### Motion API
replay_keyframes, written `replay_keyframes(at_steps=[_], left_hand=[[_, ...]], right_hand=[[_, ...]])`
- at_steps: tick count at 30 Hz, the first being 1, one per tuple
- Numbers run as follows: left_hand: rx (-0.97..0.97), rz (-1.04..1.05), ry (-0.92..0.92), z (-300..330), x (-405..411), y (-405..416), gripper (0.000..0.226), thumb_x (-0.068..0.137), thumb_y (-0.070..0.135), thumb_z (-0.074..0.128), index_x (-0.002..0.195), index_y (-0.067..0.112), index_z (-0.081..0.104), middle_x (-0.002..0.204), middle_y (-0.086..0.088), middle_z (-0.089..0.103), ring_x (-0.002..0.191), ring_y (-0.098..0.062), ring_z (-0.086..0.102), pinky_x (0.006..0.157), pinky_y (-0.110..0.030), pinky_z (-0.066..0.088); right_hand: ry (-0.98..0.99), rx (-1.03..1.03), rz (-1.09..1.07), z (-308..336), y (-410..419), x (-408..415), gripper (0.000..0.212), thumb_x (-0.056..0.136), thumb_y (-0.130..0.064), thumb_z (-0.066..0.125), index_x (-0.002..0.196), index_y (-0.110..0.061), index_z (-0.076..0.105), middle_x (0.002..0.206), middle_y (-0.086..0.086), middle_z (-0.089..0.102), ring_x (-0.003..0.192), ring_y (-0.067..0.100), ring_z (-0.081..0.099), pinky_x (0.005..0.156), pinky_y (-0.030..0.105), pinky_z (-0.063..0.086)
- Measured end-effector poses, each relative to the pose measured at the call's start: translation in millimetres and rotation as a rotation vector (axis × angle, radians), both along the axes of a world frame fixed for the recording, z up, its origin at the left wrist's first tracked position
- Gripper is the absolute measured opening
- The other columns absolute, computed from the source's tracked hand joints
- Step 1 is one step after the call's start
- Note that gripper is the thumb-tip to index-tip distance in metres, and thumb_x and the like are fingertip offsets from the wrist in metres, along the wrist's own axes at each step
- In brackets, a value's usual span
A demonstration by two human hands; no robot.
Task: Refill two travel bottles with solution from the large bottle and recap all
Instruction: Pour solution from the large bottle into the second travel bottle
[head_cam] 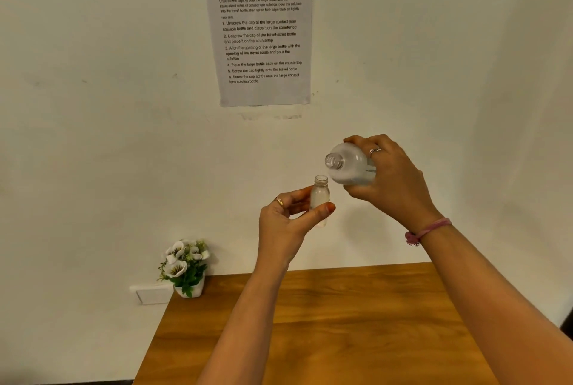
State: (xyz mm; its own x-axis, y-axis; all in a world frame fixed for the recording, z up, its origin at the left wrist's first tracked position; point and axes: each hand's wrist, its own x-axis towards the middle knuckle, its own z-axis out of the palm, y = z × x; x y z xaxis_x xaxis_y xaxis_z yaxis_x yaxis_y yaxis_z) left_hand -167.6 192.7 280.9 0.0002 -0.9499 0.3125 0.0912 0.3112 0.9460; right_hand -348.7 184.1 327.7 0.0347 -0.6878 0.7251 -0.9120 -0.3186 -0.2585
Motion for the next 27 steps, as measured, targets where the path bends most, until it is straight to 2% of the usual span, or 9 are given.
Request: replay_keyframes(at_steps=[2,5,9,11,15,19,22,25,27], left_hand=[[0.023,-0.010,-0.008,-7.8,-6.1,4.6,0.034,0.064,0.018,0.085,0.093,0.026,0.071,0.092,0.007,0.074,0.084,-0.006,0.068,0.069,-0.015,0.053],[0.071,-0.018,-0.026,-21.6,-15.0,10.0,0.034,0.064,0.018,0.085,0.095,0.026,0.071,0.094,0.005,0.073,0.087,-0.009,0.069,0.071,-0.016,0.053],[0.116,-0.006,-0.087,-44.4,-28.9,20.3,0.038,0.067,0.018,0.084,0.102,0.019,0.070,0.098,0.003,0.073,0.090,-0.005,0.068,0.064,-0.003,0.047],[0.134,0.006,-0.117,-57.2,-37.1,25.6,0.040,0.067,0.018,0.084,0.104,0.016,0.070,0.100,0.002,0.072,0.092,-0.005,0.068,0.064,-0.002,0.045],[0.198,-0.002,-0.184,-84.0,-51.1,39.5,0.042,0.066,0.015,0.084,0.104,0.017,0.067,0.100,0.001,0.072,0.092,-0.005,0.069,0.068,-0.009,0.050],[0.253,0.013,-0.258,-111.3,-65.4,57.3,0.039,0.068,0.016,0.083,0.101,0.018,0.062,0.096,0.005,0.070,0.089,-0.004,0.067,0.068,-0.010,0.051],[0.285,0.022,-0.334,-134.8,-75.6,68.9,0.040,0.069,0.016,0.083,0.102,0.019,0.060,0.103,0.003,0.068,0.092,-0.004,0.066,0.074,-0.013,0.054],[0.339,0.022,-0.394,-157.1,-79.9,80.8,0.044,0.069,0.019,0.083,0.106,0.018,0.060,0.108,0.003,0.068,0.096,-0.006,0.066,0.080,-0.019,0.055],[0.391,0.029,-0.413,-172.8,-87.3,93.8,0.042,0.070,0.018,0.082,0.106,0.020,0.059,0.103,0.009,0.066,0.094,-0.002,0.065,0.081,-0.018,0.054]], right_hand=[[-0.162,0.086,0.052,-8.0,3.3,-7.2,0.067,0.064,-0.029,0.081,0.124,-0.033,0.051,0.107,-0.008,0.049,0.094,0.013,0.050,0.065,0.025,0.044],[-0.358,0.177,0.111,-21.8,9.5,-19.9,0.070,0.061,-0.024,0.084,0.122,-0.031,0.051,0.106,-0.006,0.049,0.093,0.012,0.050,0.073,0.026,0.047],[-0.522,0.288,0.183,-46.0,18.2,-36.2,0.067,0.061,-0.019,0.085,0.114,-0.035,0.047,0.110,-0.007,0.049,0.101,0.013,0.048,0.076,0.020,0.043],[-0.562,0.343,0.193,-58.2,20.1,-45.0,0.069,0.061,-0.019,0.085,0.117,-0.033,0.048,0.112,-0.009,0.049,0.103,0.012,0.047,0.074,0.015,0.039],[-0.594,0.442,0.206,-82.4,24.0,-57.2,0.074,0.061,-0.019,0.086,0.125,-0.028,0.048,0.114,-0.009,0.048,0.102,0.010,0.046,0.069,0.008,0.037],[-0.633,0.514,0.232,-107.1,29.7,-68.7,0.076,0.060,-0.019,0.086,0.126,-0.025,0.049,0.115,-0.007,0.052,0.103,0.011,0.048,0.071,0.010,0.039],[-0.653,0.569,0.253,-125.1,34.5,-79.5,0.076,0.060,-0.018,0.086,0.126,-0.025,0.049,0.117,-0.005,0.053,0.104,0.011,0.048,0.074,0.013,0.041],[-0.661,0.610,0.274,-140.6,40.8,-84.9,0.076,0.062,-0.017,0.085,0.127,-0.023,0.048,0.116,-0.006,0.051,0.104,0.011,0.047,0.070,0.009,0.040],[-0.670,0.655,0.288,-153.7,44.8,-91.6,0.076,0.062,-0.017,0.085,0.128,-0.022,0.047,0.117,-0.005,0.051,0.105,0.012,0.048,0.068,0.008,0.041]])
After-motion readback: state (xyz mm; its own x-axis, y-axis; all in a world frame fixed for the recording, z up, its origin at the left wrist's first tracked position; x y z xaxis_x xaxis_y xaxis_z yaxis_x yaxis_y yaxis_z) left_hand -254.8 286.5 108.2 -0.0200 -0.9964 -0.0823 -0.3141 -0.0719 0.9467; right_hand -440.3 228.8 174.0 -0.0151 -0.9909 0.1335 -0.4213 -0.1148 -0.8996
